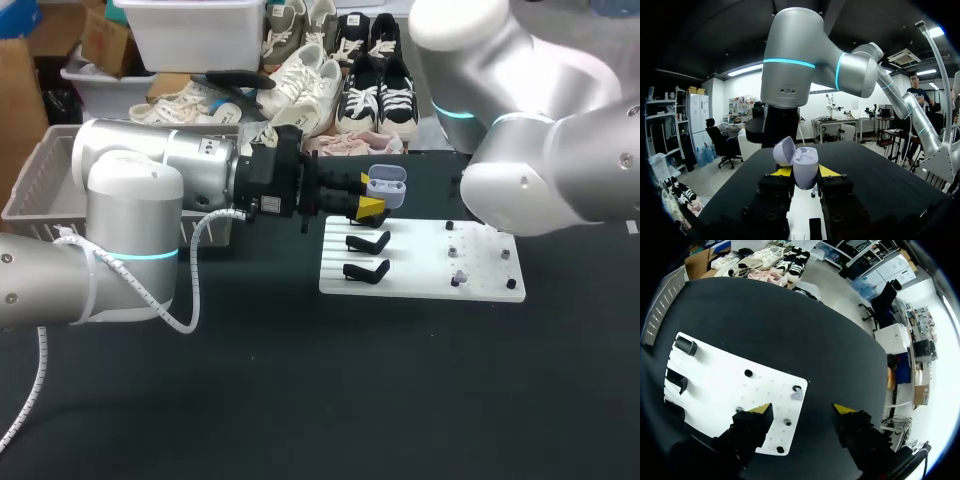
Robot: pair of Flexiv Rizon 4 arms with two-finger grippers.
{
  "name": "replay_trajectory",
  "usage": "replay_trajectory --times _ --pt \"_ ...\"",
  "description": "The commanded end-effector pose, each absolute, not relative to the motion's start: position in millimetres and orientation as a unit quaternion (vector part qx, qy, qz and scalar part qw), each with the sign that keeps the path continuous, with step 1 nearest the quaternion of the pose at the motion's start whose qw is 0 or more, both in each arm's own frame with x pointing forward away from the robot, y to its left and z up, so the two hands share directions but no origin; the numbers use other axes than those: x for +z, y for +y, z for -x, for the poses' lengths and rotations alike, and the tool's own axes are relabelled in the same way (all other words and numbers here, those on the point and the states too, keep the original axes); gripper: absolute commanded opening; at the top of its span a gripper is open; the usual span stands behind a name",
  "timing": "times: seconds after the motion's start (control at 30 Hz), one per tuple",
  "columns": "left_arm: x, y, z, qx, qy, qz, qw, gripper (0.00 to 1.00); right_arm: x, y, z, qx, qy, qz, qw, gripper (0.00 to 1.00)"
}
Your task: Pick up each earbud case from the left stands, insert the matching earbuds, close the lid, and place the case in the box.
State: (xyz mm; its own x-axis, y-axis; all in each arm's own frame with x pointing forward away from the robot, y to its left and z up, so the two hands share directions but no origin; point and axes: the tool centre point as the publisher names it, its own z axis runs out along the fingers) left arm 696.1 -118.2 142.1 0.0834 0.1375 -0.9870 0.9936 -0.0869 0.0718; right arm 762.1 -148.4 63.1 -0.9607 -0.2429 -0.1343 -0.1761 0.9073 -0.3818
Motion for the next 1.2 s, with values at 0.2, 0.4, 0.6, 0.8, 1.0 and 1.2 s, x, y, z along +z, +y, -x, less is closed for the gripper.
replay_trajectory --times 0.2,0.4,0.6,0.8,1.0,1.2 --pt "141.6 -118.1 -696.6 -0.464 0.493 -0.573 0.462 0.0 51.3 -143.2 -762.0 -0.178 0.976 0.101 0.076 0.62" --pt "141.6 -118.1 -696.6 -0.464 0.493 -0.573 0.462 0.0 44.3 -143.3 -761.9 -0.177 0.975 0.095 0.091 0.51" --pt "141.6 -118.1 -696.6 -0.464 0.493 -0.573 0.462 0.0 42.3 -146.1 -763.1 -0.186 0.973 0.085 0.104 0.47" --pt "141.6 -118.1 -696.6 -0.464 0.493 -0.573 0.462 0.0 38.1 -147.8 -762.1 -0.188 0.973 0.083 0.104 0.44" --pt "141.6 -118.1 -696.6 -0.464 0.493 -0.573 0.462 0.0 34.9 -150.4 -763.8 -0.193 0.972 0.077 0.108 0.43" --pt "141.6 -118.1 -696.6 -0.464 0.493 -0.573 0.462 0.0 30.7 -151.5 -766.6 -0.193 0.972 0.074 0.11 0.4"
